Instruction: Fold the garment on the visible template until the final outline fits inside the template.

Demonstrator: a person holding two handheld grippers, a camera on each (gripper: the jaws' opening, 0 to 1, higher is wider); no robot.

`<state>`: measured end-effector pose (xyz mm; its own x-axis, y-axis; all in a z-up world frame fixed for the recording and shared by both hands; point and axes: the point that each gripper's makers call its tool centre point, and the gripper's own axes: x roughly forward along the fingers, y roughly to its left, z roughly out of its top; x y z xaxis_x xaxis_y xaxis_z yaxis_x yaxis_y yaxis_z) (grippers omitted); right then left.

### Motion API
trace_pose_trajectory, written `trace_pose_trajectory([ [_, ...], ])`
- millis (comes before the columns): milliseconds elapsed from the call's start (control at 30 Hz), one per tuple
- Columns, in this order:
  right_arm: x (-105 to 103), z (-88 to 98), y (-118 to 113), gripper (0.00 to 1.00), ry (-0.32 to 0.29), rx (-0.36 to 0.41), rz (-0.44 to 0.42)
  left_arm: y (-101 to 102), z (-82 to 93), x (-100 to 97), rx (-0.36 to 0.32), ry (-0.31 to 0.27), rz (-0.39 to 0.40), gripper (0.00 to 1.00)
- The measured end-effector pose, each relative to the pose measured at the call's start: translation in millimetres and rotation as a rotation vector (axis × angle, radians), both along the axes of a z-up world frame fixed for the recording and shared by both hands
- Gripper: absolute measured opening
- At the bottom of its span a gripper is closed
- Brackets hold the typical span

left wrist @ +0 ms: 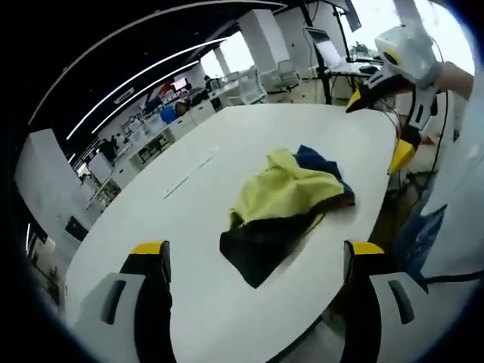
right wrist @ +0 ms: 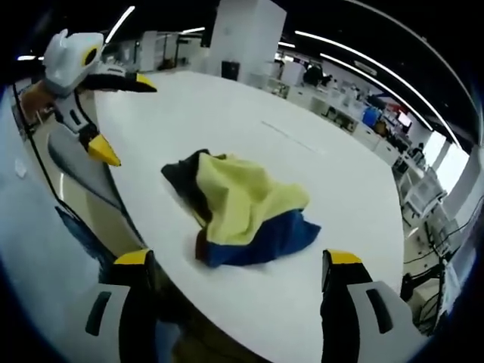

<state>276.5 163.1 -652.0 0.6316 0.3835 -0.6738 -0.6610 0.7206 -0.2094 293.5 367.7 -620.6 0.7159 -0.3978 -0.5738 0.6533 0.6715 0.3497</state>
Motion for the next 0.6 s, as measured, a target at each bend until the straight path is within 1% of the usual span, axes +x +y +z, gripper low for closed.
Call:
trace_pose_trajectory([
  [67,0,-2.6,0,0.89,0.008,0.008,-0.002,-2,-1.3,1.7,-0.008,0.004,-0.009,0.89],
  [133,0,-5.9,2,0.88,0.019,0.033,-0.006,-7,-4.9,3.9,-0.011,0.014,-0.026,0.86],
  [167,1,-7.5,3,0.88,0.021,0.041,-0.006,-11,-6.6,4.7,-0.018,0.019,-0.04,0.86],
  [233,1,-10.6,5,0.87,0.028,0.046,-0.004,-17,-6.2,7.0,-0.03,0.007,-0.058,0.87],
  [300,1,-14.5,6,0.87,0.034,0.042,-0.001,-22,-8.7,8.5,-0.03,0.015,-0.077,0.85],
  [333,1,-16.2,6,0.86,0.038,0.045,0.001,-24,-10.0,10.0,-0.019,0.009,-0.097,0.82],
  [433,1,-18.2,7,0.86,0.043,0.056,-0.003,-27,-11.2,14.0,0.004,-0.004,-0.113,0.76],
  [500,2,-19.9,7,0.86,0.046,0.06,-0.006,-28,-13.8,14.4,0.027,-0.001,-0.137,0.74],
  [600,2,-22.5,5,0.84,0.048,0.06,-0.01,-26,-21.2,16.4,0.048,0.001,-0.153,0.7],
])
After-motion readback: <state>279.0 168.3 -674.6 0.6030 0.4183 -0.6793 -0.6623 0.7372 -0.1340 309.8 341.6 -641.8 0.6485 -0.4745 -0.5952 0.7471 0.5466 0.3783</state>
